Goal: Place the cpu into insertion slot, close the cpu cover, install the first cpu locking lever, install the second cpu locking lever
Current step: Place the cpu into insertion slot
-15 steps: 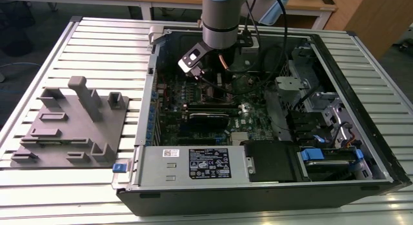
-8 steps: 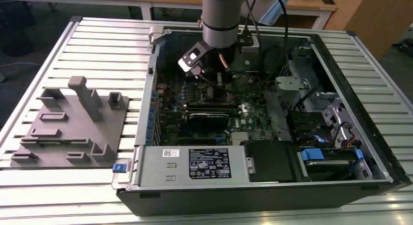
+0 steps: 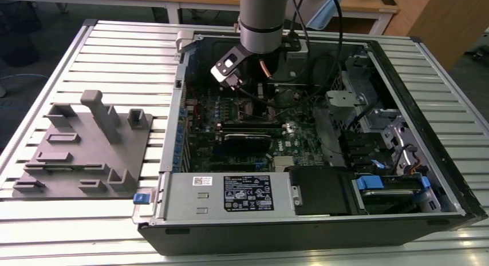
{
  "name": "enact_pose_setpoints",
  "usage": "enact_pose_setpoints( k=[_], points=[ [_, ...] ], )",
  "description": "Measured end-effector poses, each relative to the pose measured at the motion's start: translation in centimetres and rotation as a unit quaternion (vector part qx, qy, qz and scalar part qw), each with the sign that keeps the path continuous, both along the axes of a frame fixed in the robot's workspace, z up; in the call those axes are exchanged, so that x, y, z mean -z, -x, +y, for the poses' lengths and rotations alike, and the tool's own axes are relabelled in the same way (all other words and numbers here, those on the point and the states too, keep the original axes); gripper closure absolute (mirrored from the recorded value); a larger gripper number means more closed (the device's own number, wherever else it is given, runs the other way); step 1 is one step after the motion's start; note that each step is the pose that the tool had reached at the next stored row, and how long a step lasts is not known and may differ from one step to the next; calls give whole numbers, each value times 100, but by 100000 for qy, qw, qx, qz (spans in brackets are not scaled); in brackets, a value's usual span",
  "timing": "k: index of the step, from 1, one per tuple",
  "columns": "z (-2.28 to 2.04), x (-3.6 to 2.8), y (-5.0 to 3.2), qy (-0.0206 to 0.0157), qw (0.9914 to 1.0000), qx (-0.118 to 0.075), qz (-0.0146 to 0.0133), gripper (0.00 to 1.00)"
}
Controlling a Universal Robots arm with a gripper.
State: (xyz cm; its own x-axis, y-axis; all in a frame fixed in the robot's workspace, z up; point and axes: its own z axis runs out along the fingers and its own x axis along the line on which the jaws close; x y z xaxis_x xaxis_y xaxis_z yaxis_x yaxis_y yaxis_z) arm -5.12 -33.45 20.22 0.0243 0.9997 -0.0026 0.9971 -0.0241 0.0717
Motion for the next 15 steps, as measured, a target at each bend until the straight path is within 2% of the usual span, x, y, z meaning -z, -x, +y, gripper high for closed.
enact_pose_setpoints(
  k=[4, 5, 6, 8, 9, 11, 12, 15],
  points=[
    [0, -2, 0, 8, 100000, 1, 3, 40],
    [0, -2, 0, 6, 100000, 2, 4, 46],
    [0, -2, 0, 10, 100000, 1, 7, 46],
    [0, -3, 0, 8, 100000, 3, 6, 58],
    [0, -3, 0, 8, 100000, 0, 6, 58],
    [0, -4, 0, 8, 100000, 2, 9, 70],
    [0, -4, 0, 9, 100000, 0, 5, 70],
    [0, -5, 0, 10, 100000, 1, 6, 87]
  ],
)
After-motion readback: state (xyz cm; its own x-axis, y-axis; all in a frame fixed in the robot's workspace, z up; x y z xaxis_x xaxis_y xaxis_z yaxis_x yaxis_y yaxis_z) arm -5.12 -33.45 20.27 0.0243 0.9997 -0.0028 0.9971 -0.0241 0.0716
